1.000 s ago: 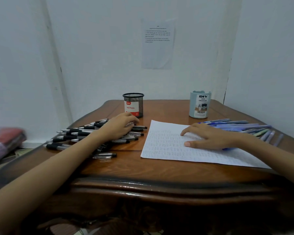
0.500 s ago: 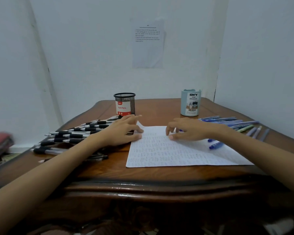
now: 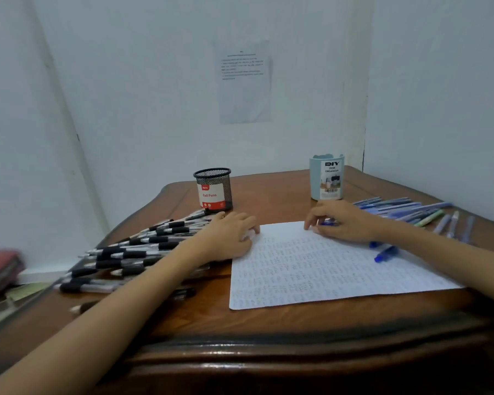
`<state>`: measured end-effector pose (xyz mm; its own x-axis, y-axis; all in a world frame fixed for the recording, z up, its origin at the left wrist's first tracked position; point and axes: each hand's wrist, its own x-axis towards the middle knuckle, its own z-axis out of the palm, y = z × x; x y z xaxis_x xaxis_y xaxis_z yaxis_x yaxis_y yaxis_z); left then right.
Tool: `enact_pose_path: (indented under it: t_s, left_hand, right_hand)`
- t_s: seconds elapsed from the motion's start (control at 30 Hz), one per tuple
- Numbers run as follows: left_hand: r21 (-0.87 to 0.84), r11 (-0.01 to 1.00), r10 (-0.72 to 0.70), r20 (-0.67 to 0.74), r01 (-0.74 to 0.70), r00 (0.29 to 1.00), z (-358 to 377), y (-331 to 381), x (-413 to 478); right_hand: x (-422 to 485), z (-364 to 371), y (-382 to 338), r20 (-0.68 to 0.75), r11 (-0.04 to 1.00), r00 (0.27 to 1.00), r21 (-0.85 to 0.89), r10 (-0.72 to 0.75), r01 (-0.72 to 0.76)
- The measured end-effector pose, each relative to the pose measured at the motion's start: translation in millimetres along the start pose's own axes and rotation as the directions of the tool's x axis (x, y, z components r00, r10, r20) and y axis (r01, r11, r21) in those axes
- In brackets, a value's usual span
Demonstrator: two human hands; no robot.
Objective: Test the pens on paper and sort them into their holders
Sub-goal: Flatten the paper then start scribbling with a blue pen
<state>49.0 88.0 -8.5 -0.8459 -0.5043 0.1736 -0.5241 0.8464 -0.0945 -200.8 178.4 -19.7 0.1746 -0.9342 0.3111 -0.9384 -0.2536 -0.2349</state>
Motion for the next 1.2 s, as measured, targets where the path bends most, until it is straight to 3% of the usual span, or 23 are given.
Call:
enact_pose_path:
  t_s: [0.2,0.5,0.9,1.07,1.2]
  left_hand:
    - [0.104,0.995,0.006,0.008,-0.007,1.000,3.5,5.6,-4.2]
    - [-0.116,0.993,0.006,0.084,0.004,0.996,-2.7,-2.3,-12.1]
    - [-0.102,0.983,0.153,0.000,-0.152,0.988,-10.0,25.3,-14.2]
    - [0.000,0.998,0.068,-0.036,-0.068,0.997,-11.6,14.5,-20.0]
    - [0.016,1.000,-0.017,0.029,0.016,0.999,-8.8,4.3,-19.3]
  right_hand:
    - [1.5,-0.5,-4.1,0.008,1.000,1.000,0.007,0.008,-0.008]
    - [4.6,3.9,-7.2,0.016,1.000,1.000,-0.025,-0.014,0.014]
    - [36.3,1.4,-16.2,0.087,0.995,0.993,-0.048,-0.086,0.090]
    - [89.0,5.1,-37.2,0.066,0.981,0.987,-0.115,-0.149,0.156]
    - [115.6,15.1,-49.9,0.121,0.974,0.976,-0.113,-0.183,0.197]
